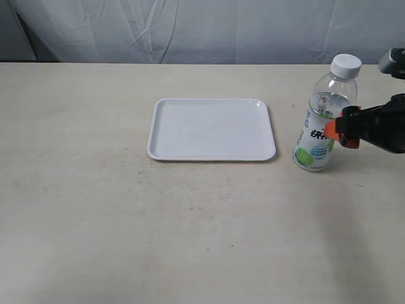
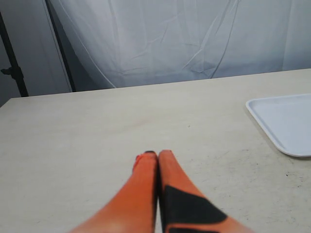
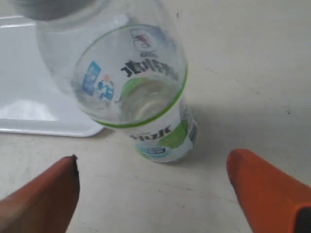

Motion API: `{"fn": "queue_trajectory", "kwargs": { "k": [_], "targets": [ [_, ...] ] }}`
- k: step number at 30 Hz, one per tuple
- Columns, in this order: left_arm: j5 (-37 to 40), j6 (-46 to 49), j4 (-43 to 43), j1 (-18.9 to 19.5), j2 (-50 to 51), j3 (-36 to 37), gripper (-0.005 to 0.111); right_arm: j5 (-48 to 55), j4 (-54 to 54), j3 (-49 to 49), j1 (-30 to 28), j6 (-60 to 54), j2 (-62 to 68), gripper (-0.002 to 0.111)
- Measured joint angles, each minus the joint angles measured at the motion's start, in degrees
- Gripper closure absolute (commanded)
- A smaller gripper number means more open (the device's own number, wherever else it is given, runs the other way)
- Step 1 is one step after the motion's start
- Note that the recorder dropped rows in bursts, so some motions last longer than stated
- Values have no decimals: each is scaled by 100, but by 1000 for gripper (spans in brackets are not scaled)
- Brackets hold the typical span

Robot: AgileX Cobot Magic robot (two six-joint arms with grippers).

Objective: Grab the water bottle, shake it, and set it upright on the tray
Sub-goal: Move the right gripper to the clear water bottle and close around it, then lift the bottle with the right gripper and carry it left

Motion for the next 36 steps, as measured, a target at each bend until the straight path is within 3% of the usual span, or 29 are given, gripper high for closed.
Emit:
{"fn": "queue_trajectory", "kwargs": {
  "k": [7, 13, 36],
  "targets": [
    [0, 0, 0, 0, 0, 0, 106, -1237, 91, 0, 844, -412, 269, 17],
    [0, 0, 0, 0, 0, 0, 106, -2009, 299, 0, 1087, -445, 353, 13],
    [0, 0, 0, 0, 0, 0, 106, -1900, 433, -594, 1111, -319, 1200, 13]
  ]
}}
